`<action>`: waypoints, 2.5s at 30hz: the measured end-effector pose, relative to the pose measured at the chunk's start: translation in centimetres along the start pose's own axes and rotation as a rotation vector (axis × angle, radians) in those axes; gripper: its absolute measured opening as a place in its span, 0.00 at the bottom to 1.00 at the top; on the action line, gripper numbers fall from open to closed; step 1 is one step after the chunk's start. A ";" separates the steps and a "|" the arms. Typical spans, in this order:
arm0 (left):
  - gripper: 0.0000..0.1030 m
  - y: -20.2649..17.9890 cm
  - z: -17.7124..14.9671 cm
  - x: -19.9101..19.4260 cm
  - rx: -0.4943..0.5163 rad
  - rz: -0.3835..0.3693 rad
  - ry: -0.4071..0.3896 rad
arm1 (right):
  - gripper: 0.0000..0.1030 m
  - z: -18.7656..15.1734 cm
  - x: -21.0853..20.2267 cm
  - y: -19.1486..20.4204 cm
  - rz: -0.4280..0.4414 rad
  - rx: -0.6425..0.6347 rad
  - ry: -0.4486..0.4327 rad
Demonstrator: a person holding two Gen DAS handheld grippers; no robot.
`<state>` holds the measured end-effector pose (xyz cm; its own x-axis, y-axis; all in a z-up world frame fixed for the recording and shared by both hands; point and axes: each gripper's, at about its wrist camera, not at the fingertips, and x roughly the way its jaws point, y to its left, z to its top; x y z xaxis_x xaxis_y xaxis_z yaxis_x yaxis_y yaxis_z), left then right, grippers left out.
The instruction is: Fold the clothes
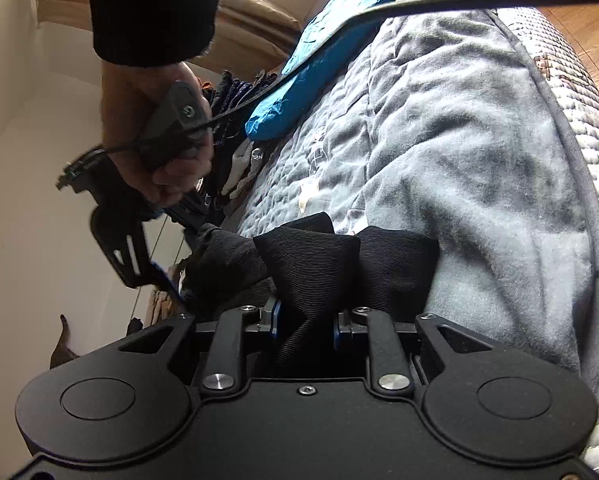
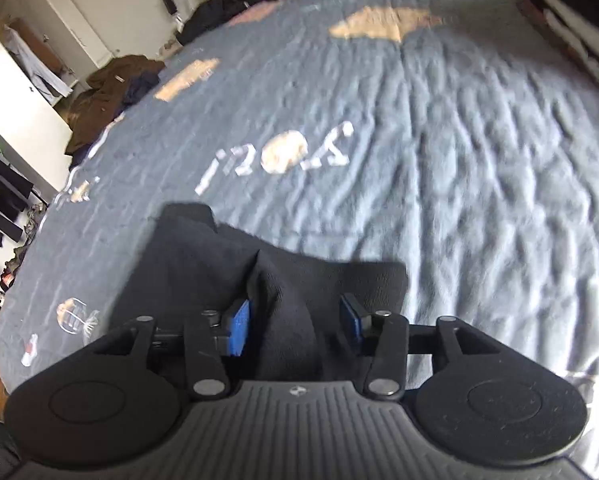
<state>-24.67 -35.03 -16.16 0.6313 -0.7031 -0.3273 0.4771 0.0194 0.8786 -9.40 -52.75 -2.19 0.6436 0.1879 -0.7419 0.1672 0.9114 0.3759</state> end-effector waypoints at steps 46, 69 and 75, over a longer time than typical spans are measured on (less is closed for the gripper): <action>0.67 5.9 -4.9 -0.8 -0.064 -0.107 0.106 | 0.81 -0.3 1.0 3.7 0.518 0.163 0.046; 0.70 6.2 -4.7 -2.3 -0.015 -0.129 0.114 | 0.83 -8.5 -5.4 1.9 0.568 0.292 -0.122; 0.70 4.4 -5.0 -1.6 0.056 -0.028 0.172 | 0.83 -13.6 -4.6 3.8 0.536 0.304 -0.050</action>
<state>-20.52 -30.24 -13.48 0.7155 -0.5709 -0.4027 0.4646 -0.0417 0.8845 -21.88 -45.13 -4.90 0.7299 0.5666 -0.3823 0.0120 0.5486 0.8360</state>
